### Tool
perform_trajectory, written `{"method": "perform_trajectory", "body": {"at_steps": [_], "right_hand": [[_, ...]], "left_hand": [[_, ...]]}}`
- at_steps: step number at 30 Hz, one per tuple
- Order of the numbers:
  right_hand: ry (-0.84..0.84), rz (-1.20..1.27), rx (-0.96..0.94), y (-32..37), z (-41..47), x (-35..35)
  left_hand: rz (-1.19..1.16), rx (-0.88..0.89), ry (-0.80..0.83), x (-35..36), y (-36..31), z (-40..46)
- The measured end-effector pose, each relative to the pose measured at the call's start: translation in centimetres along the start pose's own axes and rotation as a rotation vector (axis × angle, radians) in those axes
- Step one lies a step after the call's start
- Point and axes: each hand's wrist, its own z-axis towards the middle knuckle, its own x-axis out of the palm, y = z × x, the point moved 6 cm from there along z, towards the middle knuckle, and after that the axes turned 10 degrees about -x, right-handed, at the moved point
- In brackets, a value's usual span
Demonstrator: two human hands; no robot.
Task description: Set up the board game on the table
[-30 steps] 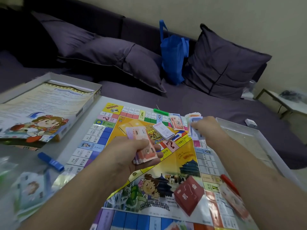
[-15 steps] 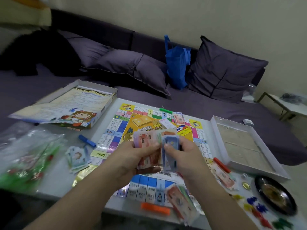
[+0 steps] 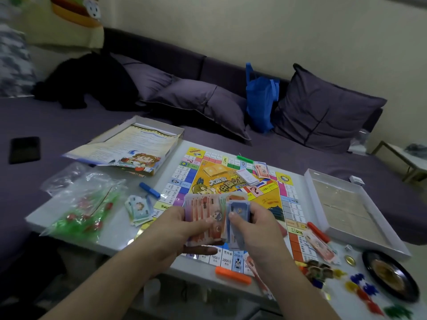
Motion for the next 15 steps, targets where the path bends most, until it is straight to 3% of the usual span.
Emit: {"method": "perform_trajectory", "body": {"at_steps": [15], "right_hand": [[0.044,-0.064,0.026,0.1,1.6,6.0]], "left_hand": [[-0.099,-0.031,-0.133,-6.1,0.4,0.5]]}}
